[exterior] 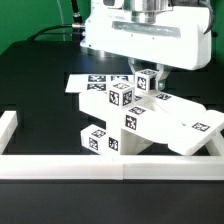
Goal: Assemble chair
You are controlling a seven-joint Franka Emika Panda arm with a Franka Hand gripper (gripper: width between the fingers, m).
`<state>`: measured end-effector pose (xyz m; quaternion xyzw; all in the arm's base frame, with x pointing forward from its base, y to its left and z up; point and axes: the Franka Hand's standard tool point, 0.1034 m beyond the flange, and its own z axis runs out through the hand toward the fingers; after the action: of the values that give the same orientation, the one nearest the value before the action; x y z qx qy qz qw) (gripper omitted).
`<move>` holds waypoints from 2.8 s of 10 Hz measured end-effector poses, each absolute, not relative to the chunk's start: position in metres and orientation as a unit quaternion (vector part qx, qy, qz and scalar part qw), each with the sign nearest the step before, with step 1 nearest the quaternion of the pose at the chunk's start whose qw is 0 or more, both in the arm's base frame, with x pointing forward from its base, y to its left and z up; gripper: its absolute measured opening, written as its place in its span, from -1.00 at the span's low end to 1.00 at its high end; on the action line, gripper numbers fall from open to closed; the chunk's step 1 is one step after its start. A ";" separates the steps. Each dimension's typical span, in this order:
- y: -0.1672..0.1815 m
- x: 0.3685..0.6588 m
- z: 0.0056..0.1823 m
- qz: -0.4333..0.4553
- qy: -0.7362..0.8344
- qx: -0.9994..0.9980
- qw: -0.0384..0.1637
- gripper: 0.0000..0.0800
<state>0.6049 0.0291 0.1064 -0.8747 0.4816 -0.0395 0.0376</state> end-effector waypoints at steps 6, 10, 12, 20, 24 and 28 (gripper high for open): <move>0.029 0.603 0.106 -0.037 0.374 -0.926 0.029 0.60; 0.028 0.603 0.106 -0.041 0.247 -0.968 0.020 0.62; 0.029 0.603 0.106 -0.043 0.169 -0.985 0.012 0.62; 0.025 0.603 0.106 -0.043 -0.095 -0.995 -0.006 0.62; 0.023 0.603 0.106 -0.042 -0.126 -0.991 -0.009 -0.26; 0.024 0.603 0.105 -0.042 -0.063 -0.997 -0.006 -0.33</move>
Offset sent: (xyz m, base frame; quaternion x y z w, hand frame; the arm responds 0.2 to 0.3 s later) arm 0.0013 -0.0044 0.0018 -0.0252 -0.0187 -0.0593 0.9977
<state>0.6027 0.0236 0.1052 -0.9971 -0.0630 -0.0424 -0.0058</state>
